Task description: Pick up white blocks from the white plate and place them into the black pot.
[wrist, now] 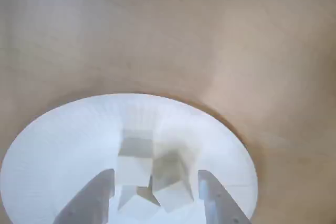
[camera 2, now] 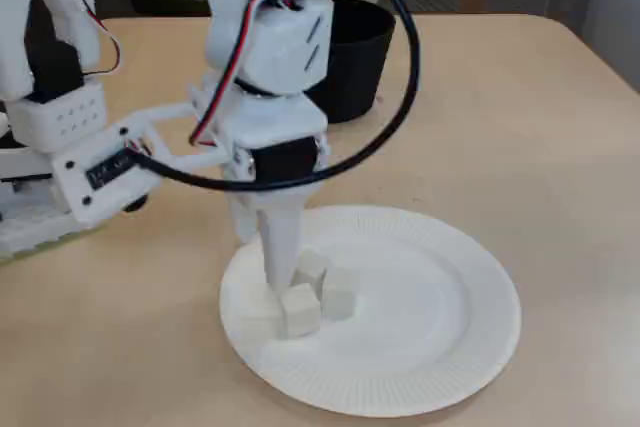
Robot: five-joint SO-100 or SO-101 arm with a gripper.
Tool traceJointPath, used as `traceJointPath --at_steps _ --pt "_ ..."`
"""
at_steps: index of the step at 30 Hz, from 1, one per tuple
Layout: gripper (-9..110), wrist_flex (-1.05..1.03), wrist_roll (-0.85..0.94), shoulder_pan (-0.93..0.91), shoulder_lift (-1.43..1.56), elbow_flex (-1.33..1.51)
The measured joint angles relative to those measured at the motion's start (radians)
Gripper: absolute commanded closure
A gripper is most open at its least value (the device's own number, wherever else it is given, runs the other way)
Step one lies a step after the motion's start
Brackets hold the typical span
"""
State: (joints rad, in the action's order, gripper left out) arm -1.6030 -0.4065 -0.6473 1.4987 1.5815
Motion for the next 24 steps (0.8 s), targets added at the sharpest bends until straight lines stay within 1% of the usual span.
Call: traceJointPath --at_steps 9,12,17,19,24 --pt "70 0.094 -0.031 0.015 -0.057 -0.002" --pt "71 0.101 -0.035 0.017 -0.083 -0.002" --pt "75 0.127 -0.035 0.026 -0.115 -0.002" --pt "79 0.156 -0.040 0.032 -0.123 -0.002" --pt "83 0.267 -0.044 0.040 -0.141 0.014"
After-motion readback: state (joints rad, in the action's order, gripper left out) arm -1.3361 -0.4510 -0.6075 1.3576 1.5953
